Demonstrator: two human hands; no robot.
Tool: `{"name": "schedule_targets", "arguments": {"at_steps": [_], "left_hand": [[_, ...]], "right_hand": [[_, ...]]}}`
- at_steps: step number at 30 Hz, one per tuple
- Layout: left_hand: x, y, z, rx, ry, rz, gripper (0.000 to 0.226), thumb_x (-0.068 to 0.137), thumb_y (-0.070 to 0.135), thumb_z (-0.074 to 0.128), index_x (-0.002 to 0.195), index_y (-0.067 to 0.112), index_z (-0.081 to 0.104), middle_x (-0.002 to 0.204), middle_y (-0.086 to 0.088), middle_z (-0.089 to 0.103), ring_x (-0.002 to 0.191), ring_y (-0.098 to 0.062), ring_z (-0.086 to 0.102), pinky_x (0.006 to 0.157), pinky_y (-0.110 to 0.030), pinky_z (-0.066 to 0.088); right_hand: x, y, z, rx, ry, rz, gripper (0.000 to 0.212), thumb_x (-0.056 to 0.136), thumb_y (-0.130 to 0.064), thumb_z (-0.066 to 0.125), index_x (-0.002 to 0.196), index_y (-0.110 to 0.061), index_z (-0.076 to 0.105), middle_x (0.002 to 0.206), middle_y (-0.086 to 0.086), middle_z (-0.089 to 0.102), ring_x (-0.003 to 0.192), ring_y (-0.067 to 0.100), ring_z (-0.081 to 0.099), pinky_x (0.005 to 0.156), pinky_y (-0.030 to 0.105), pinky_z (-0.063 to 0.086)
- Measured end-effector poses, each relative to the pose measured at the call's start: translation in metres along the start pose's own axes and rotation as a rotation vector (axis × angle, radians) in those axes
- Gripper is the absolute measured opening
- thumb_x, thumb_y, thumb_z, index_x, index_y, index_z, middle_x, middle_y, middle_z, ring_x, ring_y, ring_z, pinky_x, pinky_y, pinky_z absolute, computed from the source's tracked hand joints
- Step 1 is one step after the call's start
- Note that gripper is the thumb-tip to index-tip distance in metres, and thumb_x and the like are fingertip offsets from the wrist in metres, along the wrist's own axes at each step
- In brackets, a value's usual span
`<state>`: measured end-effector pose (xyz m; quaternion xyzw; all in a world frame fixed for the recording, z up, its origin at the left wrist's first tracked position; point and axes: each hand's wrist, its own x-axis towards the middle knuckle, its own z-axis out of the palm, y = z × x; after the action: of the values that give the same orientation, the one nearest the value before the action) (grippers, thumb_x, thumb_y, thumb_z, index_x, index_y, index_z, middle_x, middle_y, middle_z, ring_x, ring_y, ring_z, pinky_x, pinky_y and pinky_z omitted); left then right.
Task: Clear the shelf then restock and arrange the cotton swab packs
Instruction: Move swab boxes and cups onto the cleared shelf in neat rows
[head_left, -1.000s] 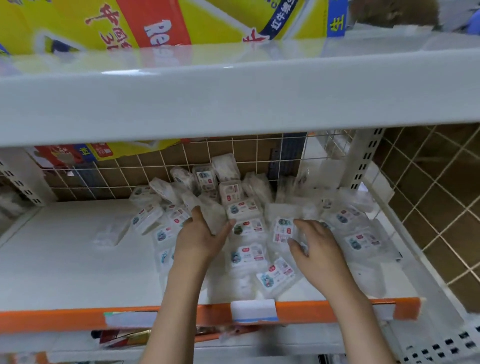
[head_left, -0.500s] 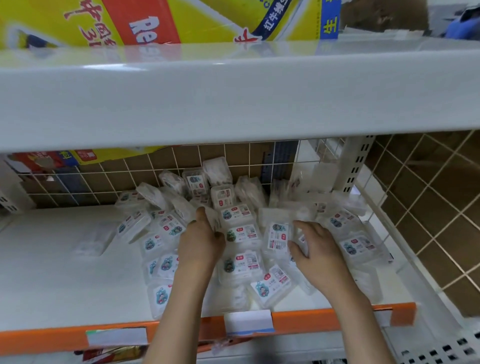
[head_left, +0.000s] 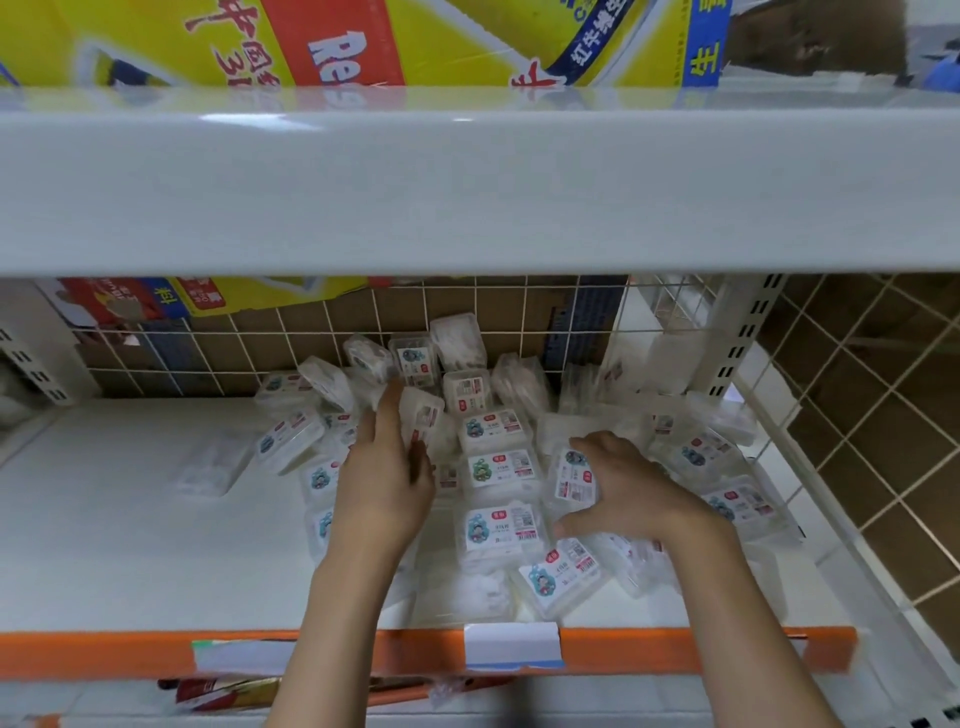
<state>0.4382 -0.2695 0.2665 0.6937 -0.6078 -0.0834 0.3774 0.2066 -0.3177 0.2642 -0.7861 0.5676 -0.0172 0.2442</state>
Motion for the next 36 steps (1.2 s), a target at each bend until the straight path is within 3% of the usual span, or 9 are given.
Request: {"name": "schedule_targets", "arguments": {"at_steps": [5,9,15,18,21,24,30,33,36], "left_hand": [[-0.008,-0.001,0.002,-0.036,-0.015,0.06,0.073,0.088,0.003,0.051,0.148,0.029,0.02,0.13,-0.016,0.042,0.074,-0.029,0.054,0.063,-0.03,0.036],[-0.015,-0.001,0.0,-0.067,-0.032,0.091,0.081,0.087,0.002,0.048,0.141,0.049,0.011,0.127,-0.014,0.04,0.081,-0.027,0.055,0.069,-0.03,0.04],[-0.026,0.006,0.004,-0.198,0.052,-0.068,0.058,0.093,0.02,0.047,0.145,0.031,0.024,0.121,-0.01,0.05,0.072,-0.005,0.053,0.061,-0.027,0.035],[-0.031,0.005,0.005,-0.166,0.091,-0.044,0.071,0.082,0.044,0.064,0.141,0.029,0.028,0.113,-0.01,0.058,0.074,-0.002,0.053,0.06,-0.016,0.036],[-0.038,0.001,0.003,-0.169,0.093,-0.046,0.096,0.066,0.052,0.078,0.143,0.027,0.024,0.134,-0.004,0.049,0.097,-0.01,0.055,0.073,-0.024,0.044],[-0.046,-0.004,0.0,-0.158,0.09,-0.063,0.109,0.06,0.038,0.086,0.146,0.024,0.021,0.139,-0.004,0.04,0.089,-0.005,0.052,0.077,-0.026,0.044],[-0.05,-0.033,-0.008,-0.187,0.083,-0.111,0.117,0.058,0.017,0.088,0.147,0.021,0.012,0.137,-0.009,0.036,0.117,-0.027,0.048,0.093,-0.03,0.042],[-0.048,-0.053,-0.02,-0.263,0.086,-0.107,0.111,0.062,0.027,0.085,0.14,0.044,0.008,0.136,-0.007,0.038,0.118,-0.024,0.051,0.096,-0.04,0.048],[-0.043,-0.078,-0.039,-0.28,0.089,-0.1,0.105,0.065,0.024,0.083,0.14,0.04,0.012,0.134,-0.007,0.041,0.115,-0.02,0.053,0.095,-0.043,0.049]], "right_hand": [[0.0,0.0,0.002,0.035,-0.02,0.004,0.11,0.072,-0.048,0.075,0.15,-0.019,0.003,0.153,-0.004,0.011,0.14,0.014,0.011,0.109,0.025,0.018],[-0.005,0.002,0.0,0.053,0.095,-0.02,0.103,0.075,-0.044,0.073,0.15,-0.019,0.007,0.148,-0.004,0.018,0.136,0.014,0.015,0.105,0.022,0.021],[-0.018,-0.003,0.002,0.129,0.343,-0.08,0.095,0.077,-0.048,0.069,0.148,-0.025,0.011,0.143,-0.003,0.021,0.131,0.015,0.021,0.103,0.027,0.027],[-0.02,-0.008,0.01,0.175,0.409,-0.103,0.093,0.079,-0.053,0.064,0.149,-0.027,0.01,0.14,-0.002,0.023,0.13,0.014,0.027,0.095,0.023,0.028],[-0.019,-0.013,0.022,0.227,0.422,-0.14,0.087,0.081,-0.055,0.058,0.149,-0.03,0.009,0.136,-0.001,0.023,0.129,0.015,0.026,0.097,0.023,0.026],[-0.018,-0.017,0.031,0.286,0.437,-0.19,0.076,0.085,-0.051,0.056,0.147,-0.039,0.013,0.132,-0.003,0.021,0.129,0.015,0.025,0.098,0.021,0.024],[-0.014,-0.041,0.046,0.269,0.533,-0.264,0.065,0.078,-0.055,0.054,0.139,-0.045,0.032,0.135,-0.006,0.025,0.128,0.013,0.024,0.101,0.021,0.02],[-0.009,-0.067,0.056,0.34,0.522,-0.291,0.061,0.079,-0.054,0.059,0.135,-0.038,0.038,0.132,-0.002,0.028,0.127,0.012,0.028,0.105,0.023,0.025],[-0.004,-0.101,0.066,0.371,0.5,-0.323,0.067,0.073,-0.065,0.057,0.131,-0.04,0.037,0.128,-0.007,0.026,0.123,0.006,0.03,0.102,0.016,0.025]]}}
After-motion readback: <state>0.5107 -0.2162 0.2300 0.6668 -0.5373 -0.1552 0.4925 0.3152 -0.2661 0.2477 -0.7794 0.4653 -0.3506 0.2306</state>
